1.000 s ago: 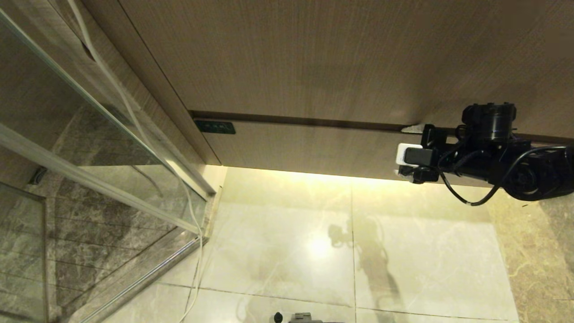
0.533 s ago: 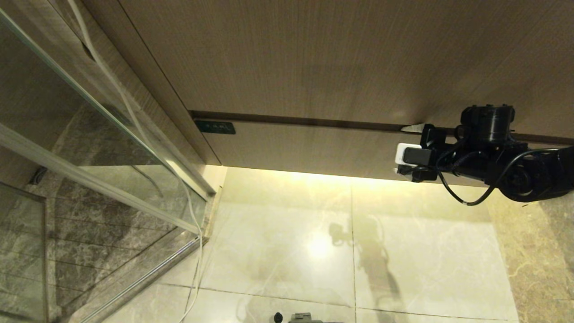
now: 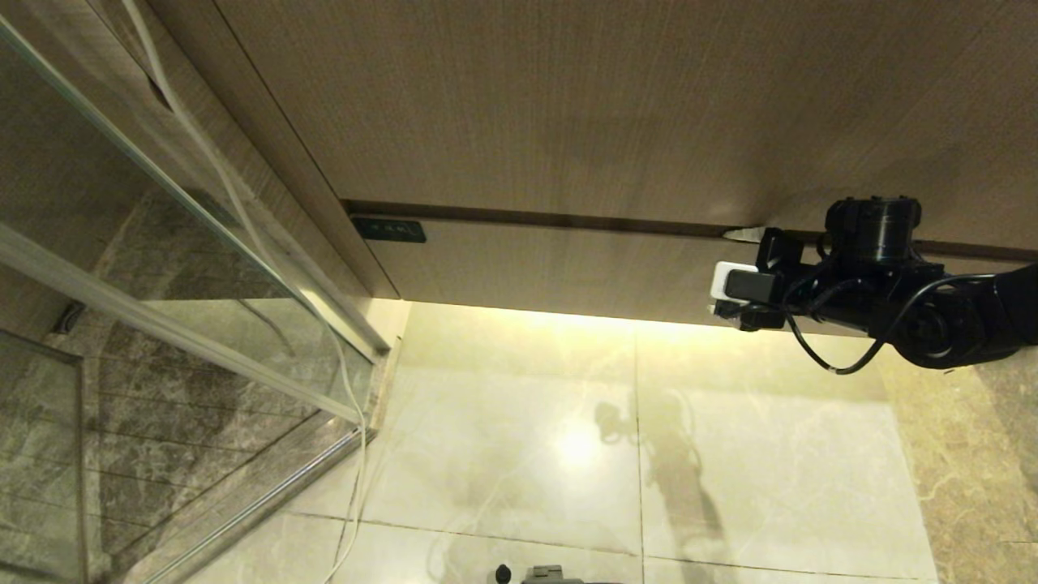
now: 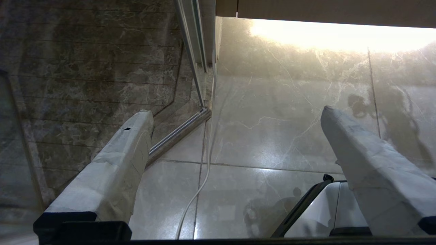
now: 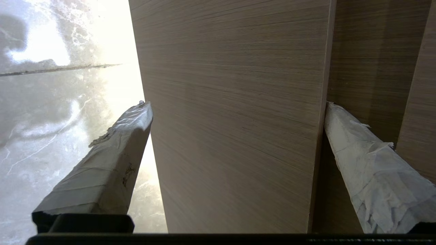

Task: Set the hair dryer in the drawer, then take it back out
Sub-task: Pull open the drawer

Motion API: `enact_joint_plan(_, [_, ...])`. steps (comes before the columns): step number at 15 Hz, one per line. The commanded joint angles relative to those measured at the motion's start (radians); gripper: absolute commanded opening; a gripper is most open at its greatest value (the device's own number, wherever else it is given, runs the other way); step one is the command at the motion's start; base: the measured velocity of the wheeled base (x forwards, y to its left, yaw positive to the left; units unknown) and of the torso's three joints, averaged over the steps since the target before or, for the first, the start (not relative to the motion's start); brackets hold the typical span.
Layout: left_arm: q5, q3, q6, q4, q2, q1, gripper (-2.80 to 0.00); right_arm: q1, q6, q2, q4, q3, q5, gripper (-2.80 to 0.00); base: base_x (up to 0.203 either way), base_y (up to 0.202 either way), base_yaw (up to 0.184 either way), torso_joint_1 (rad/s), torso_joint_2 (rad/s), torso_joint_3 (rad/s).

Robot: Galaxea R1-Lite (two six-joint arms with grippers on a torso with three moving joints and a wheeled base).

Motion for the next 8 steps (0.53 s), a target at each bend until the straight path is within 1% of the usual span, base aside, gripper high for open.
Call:
enact_joint_plan(1, [0.000, 0.000, 0.000, 0.001, 0.000, 0.000, 0.00, 0.001, -0.008, 0.023, 0.003, 0.001, 0.002, 0.00, 0.000, 0.000, 0.000, 0.000, 0.00, 0.000])
enact_joint_plan(8, [0.000, 0.000, 0.000, 0.000, 0.000, 0.000, 0.00, 0.001, -0.008, 0.023, 0.040, 0.014, 0.002, 0.00, 0.000, 0.000, 0.000, 0.000, 0.00, 0.000])
